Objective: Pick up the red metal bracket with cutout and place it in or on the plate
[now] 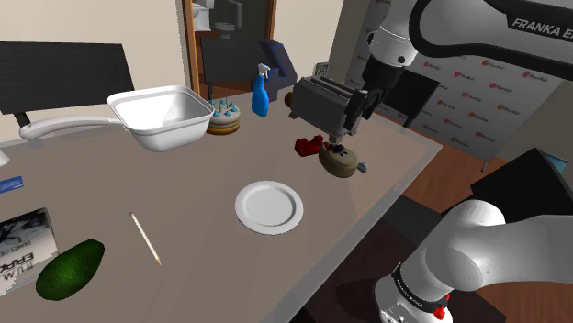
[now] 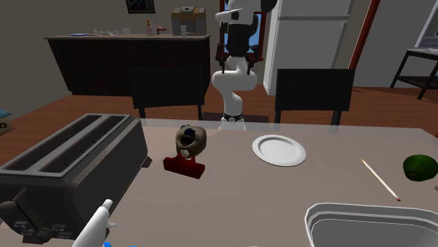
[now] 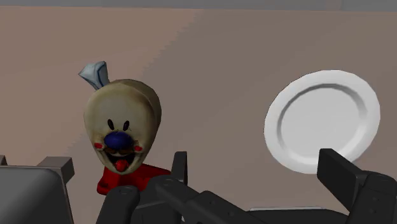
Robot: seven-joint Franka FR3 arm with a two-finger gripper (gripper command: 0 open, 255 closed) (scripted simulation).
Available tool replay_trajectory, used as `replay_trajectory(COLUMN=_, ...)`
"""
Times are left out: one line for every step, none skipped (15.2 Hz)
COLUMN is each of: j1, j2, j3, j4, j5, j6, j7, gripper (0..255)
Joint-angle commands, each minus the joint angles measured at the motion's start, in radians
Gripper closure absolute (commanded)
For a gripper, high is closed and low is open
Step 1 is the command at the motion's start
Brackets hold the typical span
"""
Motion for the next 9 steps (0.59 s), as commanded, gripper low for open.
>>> replay_trajectory(j1=0.000, j2=0.000, j3=0.000, j4=0.000, j5=0.000, j6=0.000, j7=0.000, gripper=0)
replay_trajectory(j1=0.005, j2=0.010, j3=-0.022, j4=-0.017, j5=-0.011, j6=0.029, j7=-0.047, gripper=0)
replay_trajectory(j1=0.010, j2=0.023, j3=-0.045, j4=-0.032, j5=-0.022, j6=0.058, j7=-0.093, gripper=0)
replay_trajectory(j1=0.015, j2=0.037, j3=-0.068, j4=-0.044, j5=-0.032, j6=0.088, j7=-0.139, gripper=0)
replay_trajectory(j1=0.021, j2=0.054, j3=-0.091, j4=-0.055, j5=-0.042, j6=0.117, j7=-0.186, gripper=0)
replay_trajectory(j1=0.026, j2=0.074, j3=-0.113, j4=-0.063, j5=-0.050, j6=0.147, j7=-0.232, gripper=0)
replay_trajectory(j1=0.031, j2=0.095, j3=-0.136, j4=-0.069, j5=-0.058, j6=0.176, j7=-0.278, gripper=0)
replay_trajectory(j1=0.037, j2=0.118, j3=-0.158, j4=-0.073, j5=-0.065, j6=0.206, j7=-0.324, gripper=0)
replay_trajectory(j1=0.044, j2=0.144, j3=-0.180, j4=-0.075, j5=-0.071, j6=0.235, j7=-0.370, gripper=0)
